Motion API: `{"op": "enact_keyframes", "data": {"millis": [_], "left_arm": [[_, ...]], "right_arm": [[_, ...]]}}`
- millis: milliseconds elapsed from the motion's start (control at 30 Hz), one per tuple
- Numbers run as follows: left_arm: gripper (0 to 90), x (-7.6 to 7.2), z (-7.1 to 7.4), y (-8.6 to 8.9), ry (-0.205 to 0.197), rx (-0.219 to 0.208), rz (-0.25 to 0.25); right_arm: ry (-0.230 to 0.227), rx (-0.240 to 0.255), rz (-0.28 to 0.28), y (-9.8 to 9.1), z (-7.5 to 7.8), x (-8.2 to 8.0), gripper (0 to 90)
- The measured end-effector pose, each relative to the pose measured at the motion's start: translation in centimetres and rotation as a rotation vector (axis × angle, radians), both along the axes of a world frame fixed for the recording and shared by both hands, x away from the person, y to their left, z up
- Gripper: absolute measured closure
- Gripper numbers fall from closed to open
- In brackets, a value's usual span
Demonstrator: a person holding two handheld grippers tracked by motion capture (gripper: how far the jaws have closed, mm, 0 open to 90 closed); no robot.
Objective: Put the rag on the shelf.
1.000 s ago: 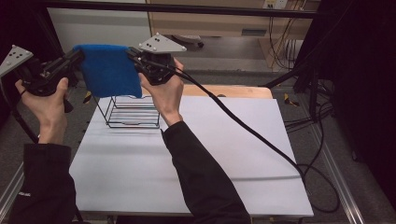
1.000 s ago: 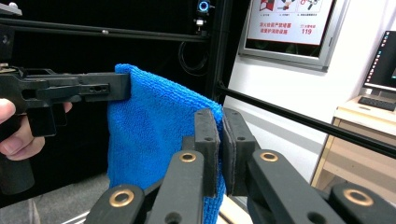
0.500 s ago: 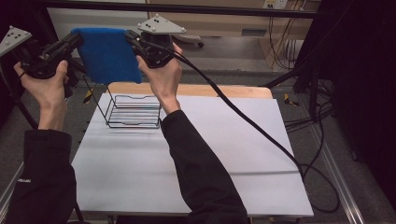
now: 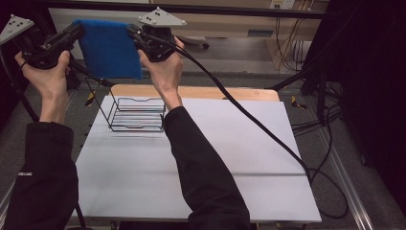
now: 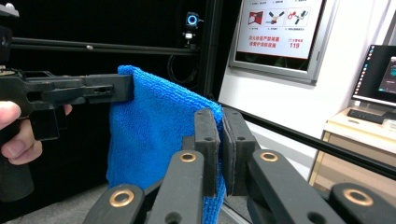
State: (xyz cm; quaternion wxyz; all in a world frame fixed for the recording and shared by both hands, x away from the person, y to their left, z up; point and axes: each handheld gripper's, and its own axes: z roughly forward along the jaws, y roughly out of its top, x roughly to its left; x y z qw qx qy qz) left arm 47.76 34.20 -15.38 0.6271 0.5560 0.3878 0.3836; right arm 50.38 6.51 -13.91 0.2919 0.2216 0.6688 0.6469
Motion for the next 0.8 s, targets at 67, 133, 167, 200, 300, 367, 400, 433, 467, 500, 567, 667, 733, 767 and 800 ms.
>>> {"op": "enact_keyframes", "data": {"millis": [67,133,167,200,300,367,400,433,467,500,567,667,733,767,800], "left_arm": [[83.9,0.4,0.1,0.0,0.001,0.003,0.0],[84.0,0.7,0.3,-0.1,-0.001,0.007,0.003],[84.0,0.9,0.3,-0.1,-0.003,0.011,0.005],[84.0,1.0,0.4,-0.1,-0.003,0.013,0.007],[83.9,1.5,0.5,-0.1,-0.007,0.023,0.013],[84.0,1.7,0.3,-0.1,-0.011,0.028,0.017],[83.9,1.8,0.2,-0.1,-0.012,0.034,0.015],[84.0,1.9,0.0,0.0,-0.011,0.039,0.015],[83.9,2.1,-0.1,0.0,-0.009,0.04,0.016],[83.9,2.2,-0.3,0.0,-0.008,0.037,0.014],[83.9,2.4,-0.7,0.0,-0.006,0.039,0.012],[83.9,2.8,-1.2,0.0,0.002,0.047,0.011],[83.9,3.0,-1.6,0.1,0.006,0.048,0.01],[83.9,3.0,-1.8,0.1,0.008,0.053,0.012],[83.9,3.1,-2.0,0.1,0.011,0.053,0.012]], "right_arm": [[-0.002,-0.004,-0.003,0.0,0.0,0.2,86.4],[-0.005,-0.003,-0.012,0.0,0.0,0.7,86.4],[-0.001,0.0,-0.012,0.0,0.0,0.9,86.4],[-0.001,0.0,-0.012,0.0,0.0,0.9,86.4],[-0.003,0.001,-0.014,0.1,0.0,1.3,86.4],[-0.001,-0.005,-0.011,0.2,0.0,1.6,86.4],[0.0,-0.005,-0.011,0.2,-0.1,1.7,86.4],[-0.001,-0.011,-0.013,0.2,-0.1,1.8,86.4],[-0.002,-0.014,-0.015,0.3,-0.2,1.9,86.4],[-0.003,-0.018,-0.016,0.3,-0.3,2.0,86.4],[-0.002,-0.023,-0.019,0.3,-0.5,2.2,86.4],[0.011,-0.034,-0.023,0.3,-1.0,2.9,86.4],[0.012,-0.039,-0.021,0.3,-1.1,3.0,86.4],[0.011,-0.041,-0.023,0.4,-1.3,3.1,86.4],[0.012,-0.044,-0.022,0.4,-1.4,3.3,86.4]]}}
